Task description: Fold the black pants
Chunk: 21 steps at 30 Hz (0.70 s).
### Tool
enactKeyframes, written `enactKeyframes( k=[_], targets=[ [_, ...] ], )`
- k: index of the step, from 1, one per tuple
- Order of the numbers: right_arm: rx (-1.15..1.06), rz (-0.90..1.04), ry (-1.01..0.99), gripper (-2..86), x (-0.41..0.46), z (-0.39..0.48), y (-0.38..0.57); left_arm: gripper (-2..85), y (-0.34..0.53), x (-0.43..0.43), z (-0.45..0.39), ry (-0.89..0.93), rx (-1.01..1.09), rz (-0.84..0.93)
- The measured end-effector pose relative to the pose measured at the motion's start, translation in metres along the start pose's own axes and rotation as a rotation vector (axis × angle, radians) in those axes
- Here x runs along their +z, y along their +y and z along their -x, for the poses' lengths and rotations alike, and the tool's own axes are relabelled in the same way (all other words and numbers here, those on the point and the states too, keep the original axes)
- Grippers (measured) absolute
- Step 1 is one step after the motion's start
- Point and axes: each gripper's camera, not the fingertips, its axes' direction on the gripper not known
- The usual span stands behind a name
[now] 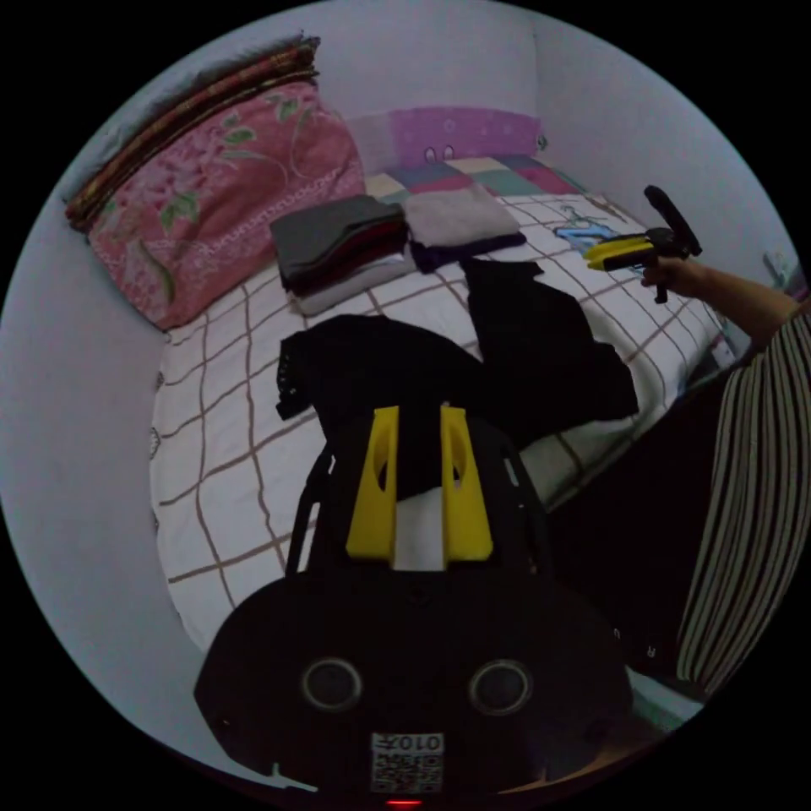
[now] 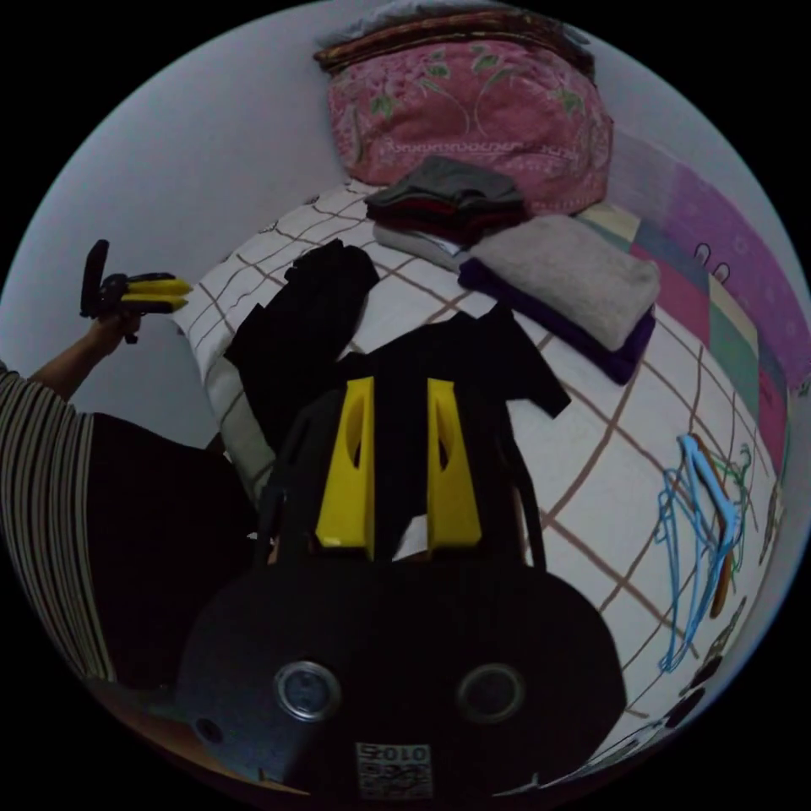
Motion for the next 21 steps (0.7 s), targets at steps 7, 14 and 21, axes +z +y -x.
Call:
enactKeyframes(
  k=[7, 14, 21],
  targets=[
    [0.08, 0.08, -0.003, 10.6, 0.039, 0.078, 0.024, 11.1, 0.032, 0.053, 0.002, 0.05, 0.356, 0.032],
    [0.141, 0.18, -0.014, 13.6, 0.081, 0.129, 0.044, 13.7, 0.051, 0.111, -0.002, 0.012, 0.56, 0.09],
    [0.202, 0.19, 0.003, 14.2, 0.118, 0.138, 0.035, 15.0, 0.045, 0.152, -0.005, -0.025, 0.647, 0.148]
  ],
)
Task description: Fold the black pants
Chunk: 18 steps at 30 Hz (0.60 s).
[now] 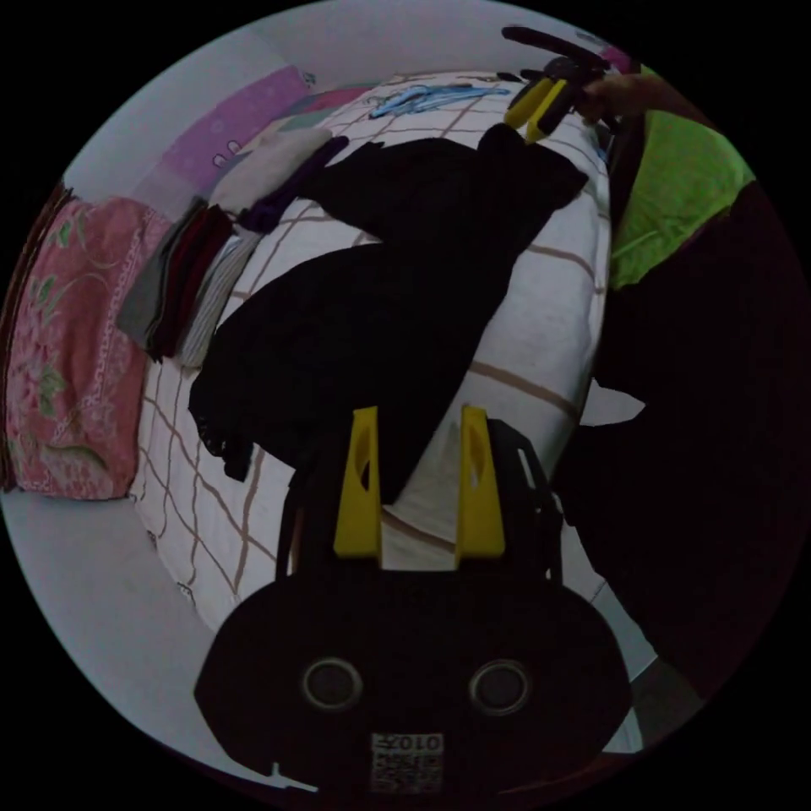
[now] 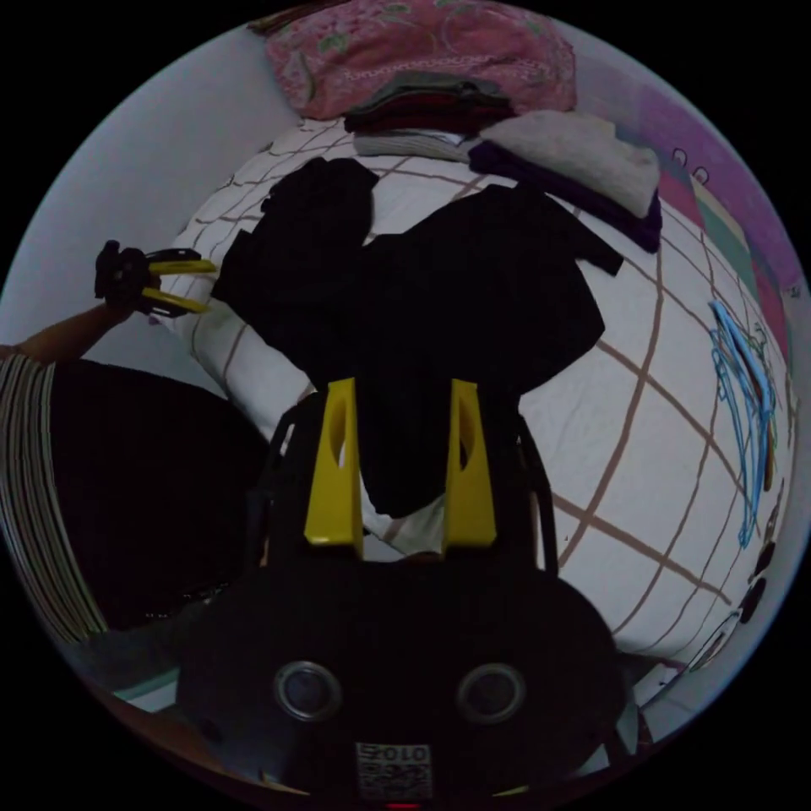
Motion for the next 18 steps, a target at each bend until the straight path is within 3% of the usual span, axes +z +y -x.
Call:
enactKeyframes(
  k=[10, 18],
  targets=[
    [-0.038, 0.078, -0.082, 5.9, 0.035, 0.031, -0.022, 15.5, 0.007, 0.028, 0.027, 0.064, -0.003, 0.019],
    [-0.005, -0.11, -0.016, 4.9, -0.014, 0.039, -0.036, 15.6, 0.021, 0.039, 0.047, 0.087, 0.109, -0.029]
  ],
)
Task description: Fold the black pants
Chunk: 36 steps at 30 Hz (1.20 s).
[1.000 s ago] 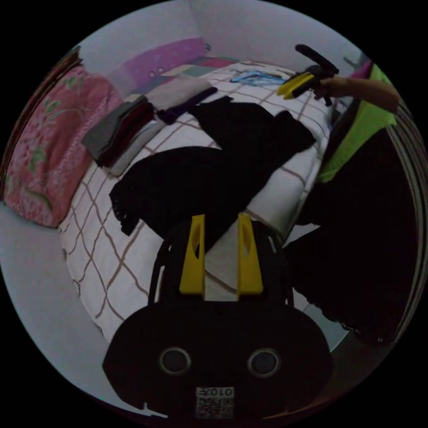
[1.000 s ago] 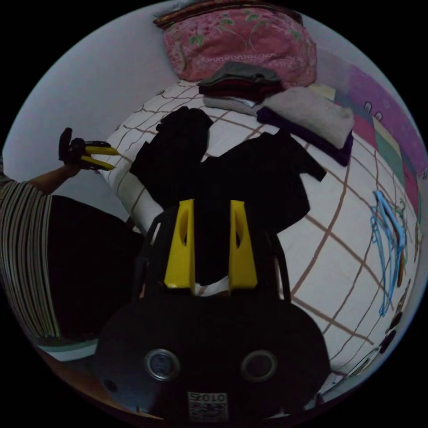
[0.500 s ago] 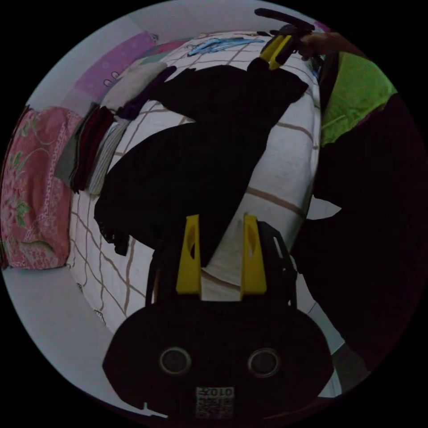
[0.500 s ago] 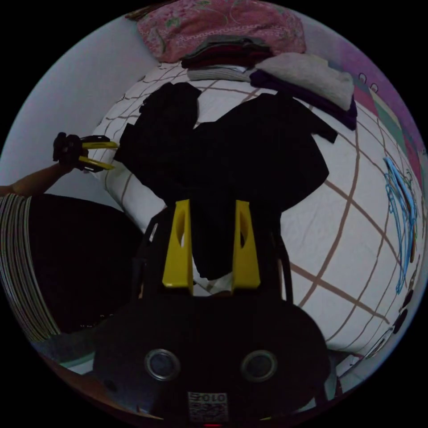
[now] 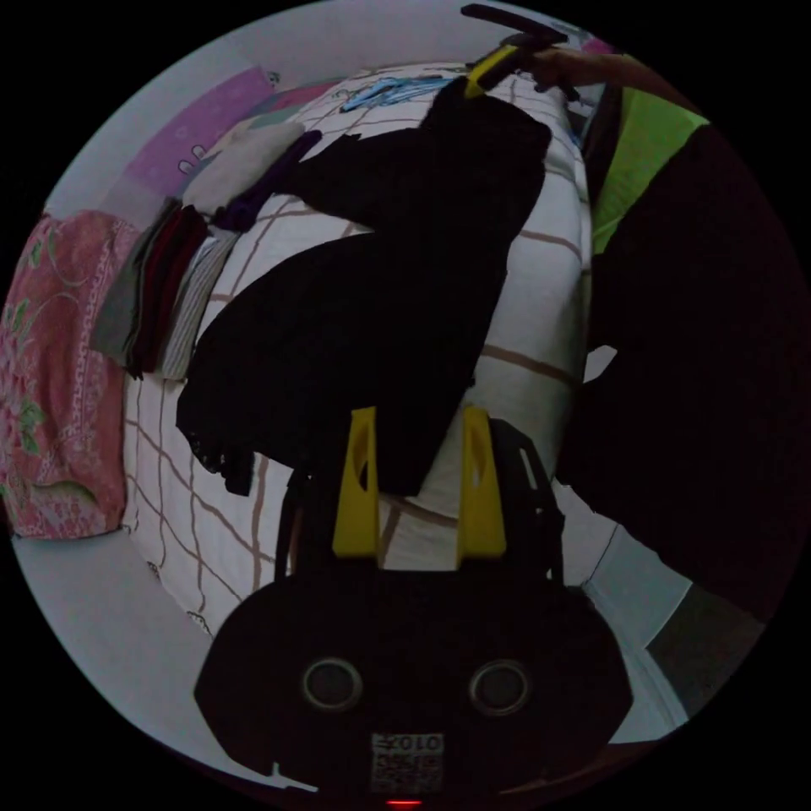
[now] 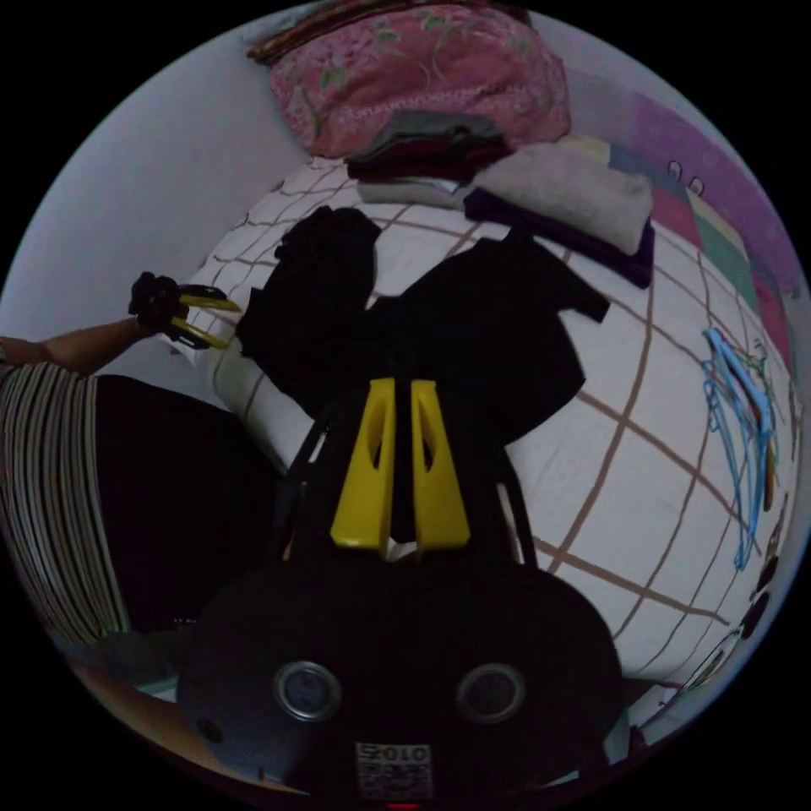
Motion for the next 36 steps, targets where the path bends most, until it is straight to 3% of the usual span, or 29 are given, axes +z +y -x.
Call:
enactKeyframes(
  k=[14, 20, 30, 36],
  targets=[
    [0.073, 0.048, 0.059, 5.0, -0.002, 0.032, -0.031, 15.4, -0.024, 0.032, -0.002, -0.021, 0.392, -0.059],
    [0.067, 0.071, 0.082, 5.1, -0.005, 0.042, -0.044, 14.4, -0.012, 0.048, 0.004, 0.003, 0.375, -0.033],
    [0.046, 0.059, 0.102, 5.1, -0.027, 0.05, -0.063, 9.7, 0.002, 0.039, 0.05, 0.143, 0.125, -0.113],
    [0.061, 0.066, 0.109, 5.0, -0.035, 0.047, -0.069, 8.6, 0.013, 0.023, 0.078, 0.077, -0.007, -0.132]
  ],
)
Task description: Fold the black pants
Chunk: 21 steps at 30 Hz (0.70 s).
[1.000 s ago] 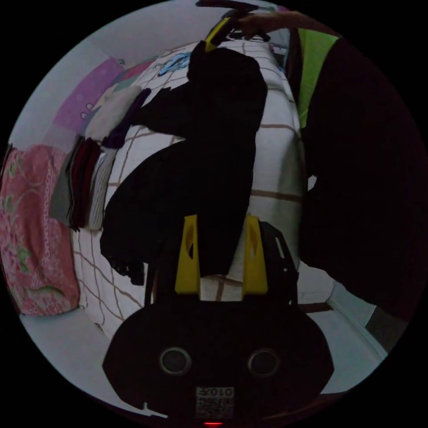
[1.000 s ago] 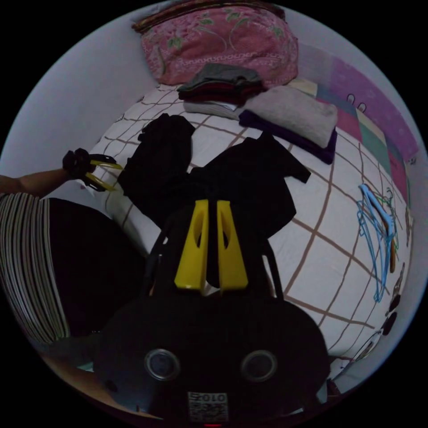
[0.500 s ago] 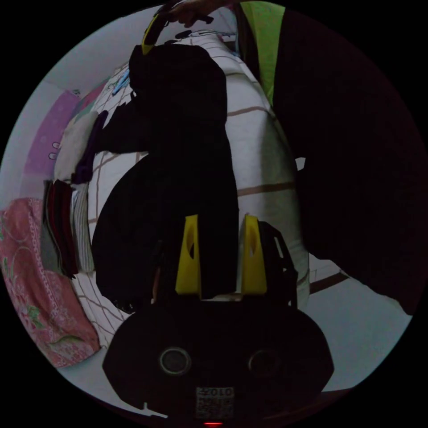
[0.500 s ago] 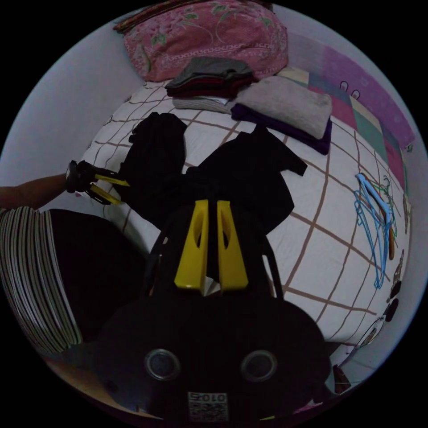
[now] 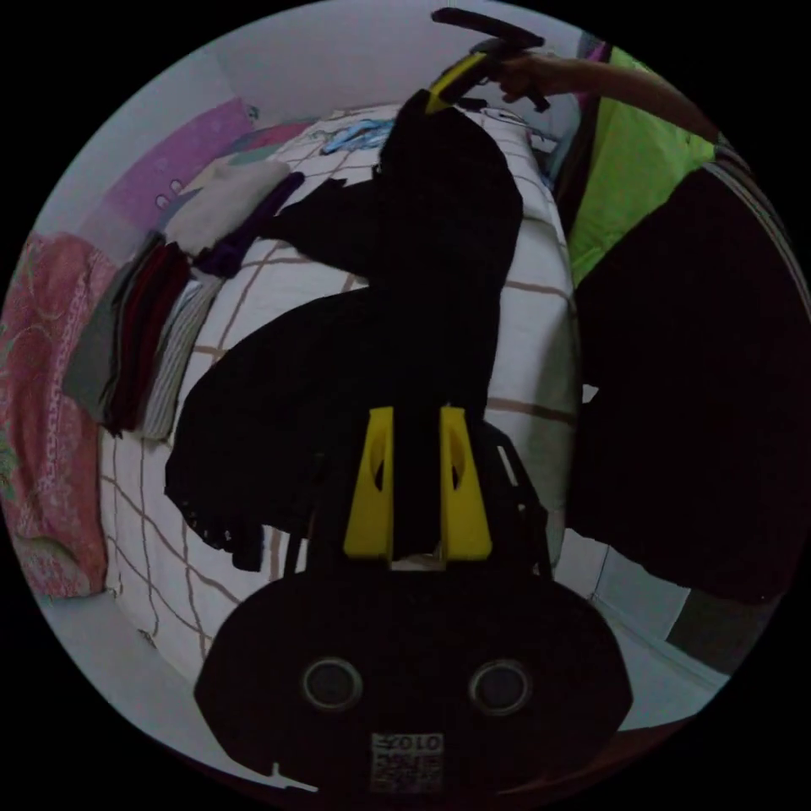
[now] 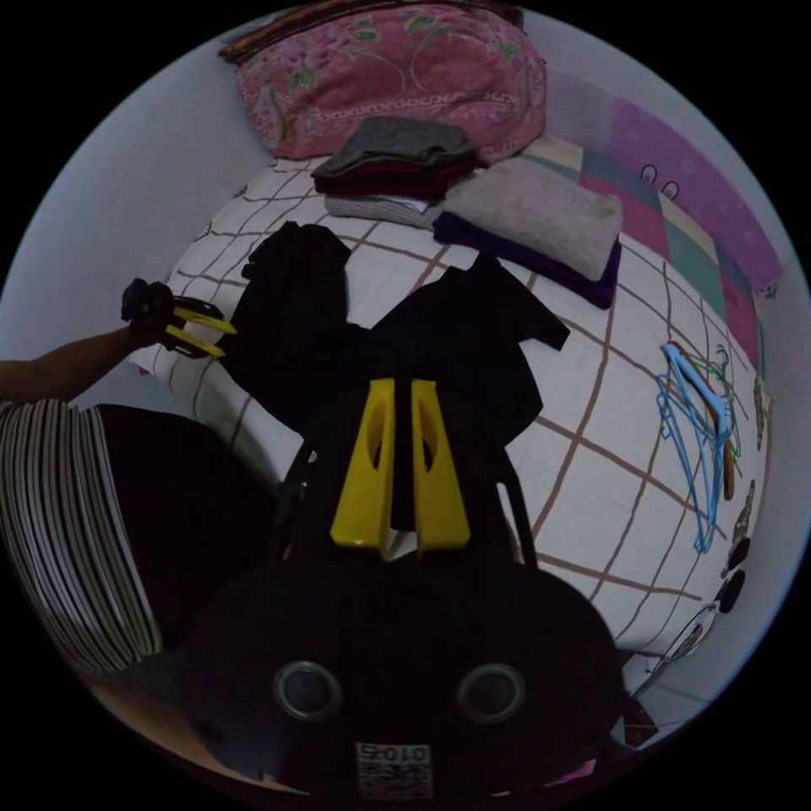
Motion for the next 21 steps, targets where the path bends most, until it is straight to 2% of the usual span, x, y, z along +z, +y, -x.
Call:
enactKeyframes(
  k=[6, 8, 21],
  targets=[
    [0.033, 0.023, -0.013, 5.0, -0.002, -0.002, -0.001, 8.2, 0.006, -0.01, 0.02, 0.016, -0.208, -0.069],
    [0.048, 0.021, -0.02, 5.1, -0.006, -0.004, -0.002, 8.5, 0.007, -0.013, 0.021, 0.034, -0.216, -0.094],
    [0.069, 0.047, 0.005, 5.1, -0.036, -0.012, -0.016, 11.7, -0.003, -0.026, -0.038, -0.107, 0.238, 0.055]
  ],
)
